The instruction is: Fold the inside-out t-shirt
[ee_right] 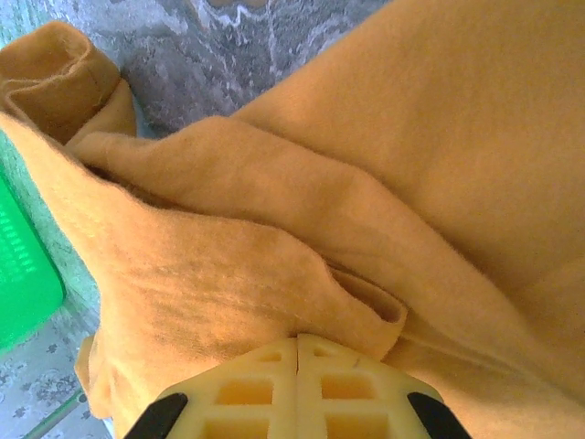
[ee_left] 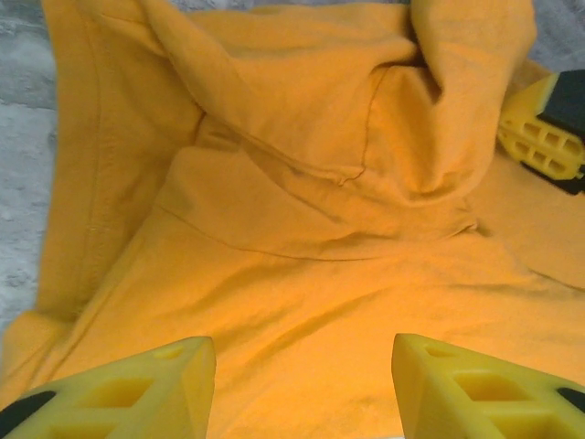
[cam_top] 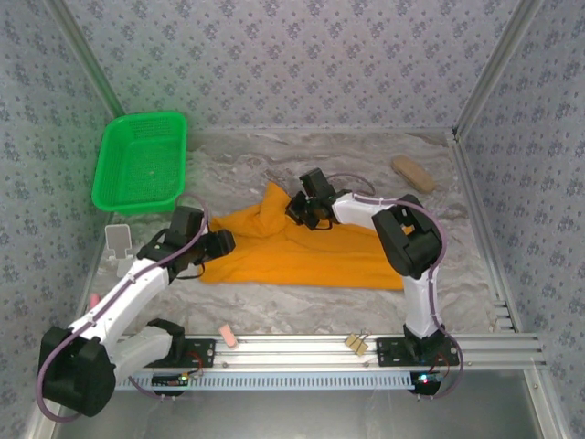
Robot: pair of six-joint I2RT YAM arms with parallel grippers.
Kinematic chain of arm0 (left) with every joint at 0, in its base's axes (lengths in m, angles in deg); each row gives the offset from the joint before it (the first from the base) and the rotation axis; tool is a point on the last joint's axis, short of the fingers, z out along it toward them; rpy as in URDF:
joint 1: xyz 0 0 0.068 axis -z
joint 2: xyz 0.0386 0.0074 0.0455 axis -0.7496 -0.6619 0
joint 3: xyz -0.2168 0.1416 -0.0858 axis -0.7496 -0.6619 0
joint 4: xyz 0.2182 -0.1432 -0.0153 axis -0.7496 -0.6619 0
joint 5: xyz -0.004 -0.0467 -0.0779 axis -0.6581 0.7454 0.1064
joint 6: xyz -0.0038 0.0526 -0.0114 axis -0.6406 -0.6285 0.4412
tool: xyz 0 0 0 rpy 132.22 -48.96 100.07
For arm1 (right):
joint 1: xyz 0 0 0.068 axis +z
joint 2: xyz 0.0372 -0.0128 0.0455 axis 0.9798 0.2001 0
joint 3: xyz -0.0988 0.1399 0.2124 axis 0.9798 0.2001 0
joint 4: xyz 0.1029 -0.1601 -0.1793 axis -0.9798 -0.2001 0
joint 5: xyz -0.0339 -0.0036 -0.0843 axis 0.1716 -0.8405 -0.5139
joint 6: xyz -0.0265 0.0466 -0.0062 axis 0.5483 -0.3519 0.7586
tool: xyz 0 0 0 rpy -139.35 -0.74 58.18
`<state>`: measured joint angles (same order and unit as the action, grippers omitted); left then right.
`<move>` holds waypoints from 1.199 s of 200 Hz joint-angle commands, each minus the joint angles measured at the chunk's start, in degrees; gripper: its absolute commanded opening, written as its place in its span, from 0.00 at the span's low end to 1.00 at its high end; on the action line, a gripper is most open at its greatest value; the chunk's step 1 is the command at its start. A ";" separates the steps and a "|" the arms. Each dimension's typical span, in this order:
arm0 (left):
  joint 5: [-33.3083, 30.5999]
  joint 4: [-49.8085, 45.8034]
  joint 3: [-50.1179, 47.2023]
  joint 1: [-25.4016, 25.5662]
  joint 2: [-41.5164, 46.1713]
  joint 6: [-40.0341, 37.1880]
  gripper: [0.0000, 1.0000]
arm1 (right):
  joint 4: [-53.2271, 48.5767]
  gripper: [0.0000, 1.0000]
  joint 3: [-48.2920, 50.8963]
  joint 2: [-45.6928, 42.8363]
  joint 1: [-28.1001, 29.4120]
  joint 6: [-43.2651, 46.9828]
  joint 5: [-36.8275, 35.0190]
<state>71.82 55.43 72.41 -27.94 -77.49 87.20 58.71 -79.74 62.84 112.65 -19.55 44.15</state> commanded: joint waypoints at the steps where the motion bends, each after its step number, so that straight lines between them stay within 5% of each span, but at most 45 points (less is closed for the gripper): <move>1: 4.29 2.81 1.97 -0.22 -1.17 5.31 0.54 | -2.41 0.00 -0.41 -5.30 1.49 -3.21 -3.11; 34: 8.70 4.77 2.99 -0.22 -5.80 11.71 0.56 | -5.49 0.01 -0.07 -8.37 2.73 -3.80 -6.37; 51: 7.84 4.71 3.77 -0.30 -6.98 11.08 0.56 | -6.07 0.44 1.91 -8.65 2.65 -5.18 -7.31; 73: 5.25 0.90 5.62 -0.37 -7.14 9.20 0.57 | -4.78 0.52 3.13 -7.22 1.80 -6.18 -5.62; 136: 3.57 -1.36 4.27 -0.70 -6.45 9.15 0.58 | -0.11 0.39 1.11 -0.25 1.85 -7.03 -5.31; 175: 2.57 -3.84 4.92 -0.76 -7.34 7.44 0.57 | 2.21 0.11 0.49 -0.89 2.70 -6.67 -7.43; 240: 3.26 -1.58 4.80 -0.80 -10.19 9.59 0.57 | -0.81 0.08 -0.82 -5.00 3.88 -6.90 -9.16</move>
<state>74.82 53.07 76.56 -28.33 -86.41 95.92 59.98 -78.03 60.72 115.76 -26.06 37.00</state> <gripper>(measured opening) 0.572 0.075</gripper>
